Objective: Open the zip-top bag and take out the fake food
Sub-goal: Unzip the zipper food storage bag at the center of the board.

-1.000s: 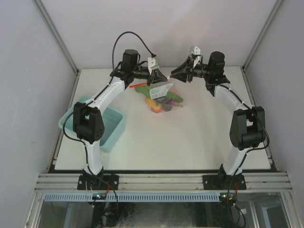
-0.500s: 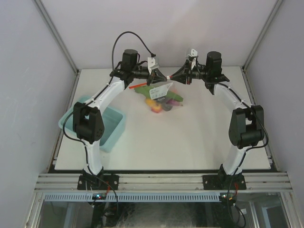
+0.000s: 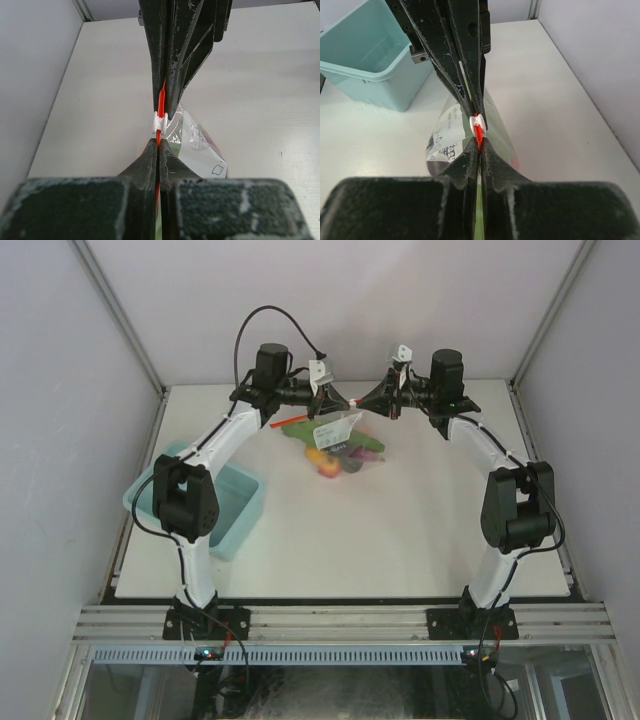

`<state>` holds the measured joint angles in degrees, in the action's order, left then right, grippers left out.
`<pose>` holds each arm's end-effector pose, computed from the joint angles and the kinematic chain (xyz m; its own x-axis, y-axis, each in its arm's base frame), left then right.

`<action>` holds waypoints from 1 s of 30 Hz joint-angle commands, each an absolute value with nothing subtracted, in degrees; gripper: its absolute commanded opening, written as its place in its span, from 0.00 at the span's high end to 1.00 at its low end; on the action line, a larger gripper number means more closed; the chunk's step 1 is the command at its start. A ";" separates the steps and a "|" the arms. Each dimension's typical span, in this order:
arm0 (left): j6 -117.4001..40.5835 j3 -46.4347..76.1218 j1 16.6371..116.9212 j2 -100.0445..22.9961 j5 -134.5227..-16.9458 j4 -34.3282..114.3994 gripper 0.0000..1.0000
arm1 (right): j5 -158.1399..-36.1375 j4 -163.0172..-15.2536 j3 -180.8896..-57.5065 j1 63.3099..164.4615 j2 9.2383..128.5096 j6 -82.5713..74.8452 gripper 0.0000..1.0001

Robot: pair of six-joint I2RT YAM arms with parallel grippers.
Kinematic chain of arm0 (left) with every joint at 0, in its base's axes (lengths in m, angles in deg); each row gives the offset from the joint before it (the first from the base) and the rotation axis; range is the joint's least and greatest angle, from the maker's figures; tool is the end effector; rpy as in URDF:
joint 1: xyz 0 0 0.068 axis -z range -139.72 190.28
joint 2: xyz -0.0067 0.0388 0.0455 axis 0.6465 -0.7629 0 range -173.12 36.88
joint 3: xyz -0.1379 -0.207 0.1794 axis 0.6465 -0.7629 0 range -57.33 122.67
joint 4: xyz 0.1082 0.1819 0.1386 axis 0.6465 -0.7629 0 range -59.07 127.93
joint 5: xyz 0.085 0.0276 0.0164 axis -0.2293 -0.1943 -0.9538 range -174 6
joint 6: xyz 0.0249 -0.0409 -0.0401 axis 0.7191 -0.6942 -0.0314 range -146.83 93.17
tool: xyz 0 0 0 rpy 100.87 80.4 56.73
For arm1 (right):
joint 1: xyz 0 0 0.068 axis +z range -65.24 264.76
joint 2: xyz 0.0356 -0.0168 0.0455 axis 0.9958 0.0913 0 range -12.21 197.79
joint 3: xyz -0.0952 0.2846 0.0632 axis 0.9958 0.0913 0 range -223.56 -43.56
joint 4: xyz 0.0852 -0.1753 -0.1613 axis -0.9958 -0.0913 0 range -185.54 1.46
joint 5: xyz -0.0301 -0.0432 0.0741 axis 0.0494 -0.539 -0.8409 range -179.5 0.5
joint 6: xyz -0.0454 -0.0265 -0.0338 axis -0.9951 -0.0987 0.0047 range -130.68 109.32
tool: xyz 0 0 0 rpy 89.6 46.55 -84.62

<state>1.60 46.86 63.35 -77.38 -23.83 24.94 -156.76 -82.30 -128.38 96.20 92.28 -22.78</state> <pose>0.4212 -0.2242 0.3655 0.1254 0.2041 -0.9709 0.9888 0.0544 0.1391 0.4098 0.1278 0.3586 -0.0223 -0.0873 -0.9959 -0.9824 0.1866 0.0056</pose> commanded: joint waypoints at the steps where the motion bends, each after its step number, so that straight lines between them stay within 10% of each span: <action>1: 0.60 49.59 63.55 -76.32 -22.60 27.99 0.98 | -156.52 -82.79 -130.05 96.85 90.43 -24.86 1.00; 4: 0.56 49.55 63.53 -76.32 -22.03 27.92 1.00 | -157.70 -81.80 -129.73 96.17 90.15 -24.00 1.00; 9: 0.86 49.41 63.47 -76.26 -21.59 27.65 1.00 | -157.63 -77.36 -127.79 95.92 89.58 -21.31 0.61; 12: 0.86 49.35 63.48 -76.23 -21.59 27.64 1.00 | -156.99 -76.40 -127.38 95.92 89.41 -20.58 0.56; 30: 0.94 49.42 63.40 -76.23 -22.04 27.56 1.00 | -158.75 -72.71 -126.41 95.57 89.28 -18.57 1.00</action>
<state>1.20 46.86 63.35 -77.38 -23.62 25.33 -157.44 -75.52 -126.63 95.72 92.15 -18.71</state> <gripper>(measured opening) 0.009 0.008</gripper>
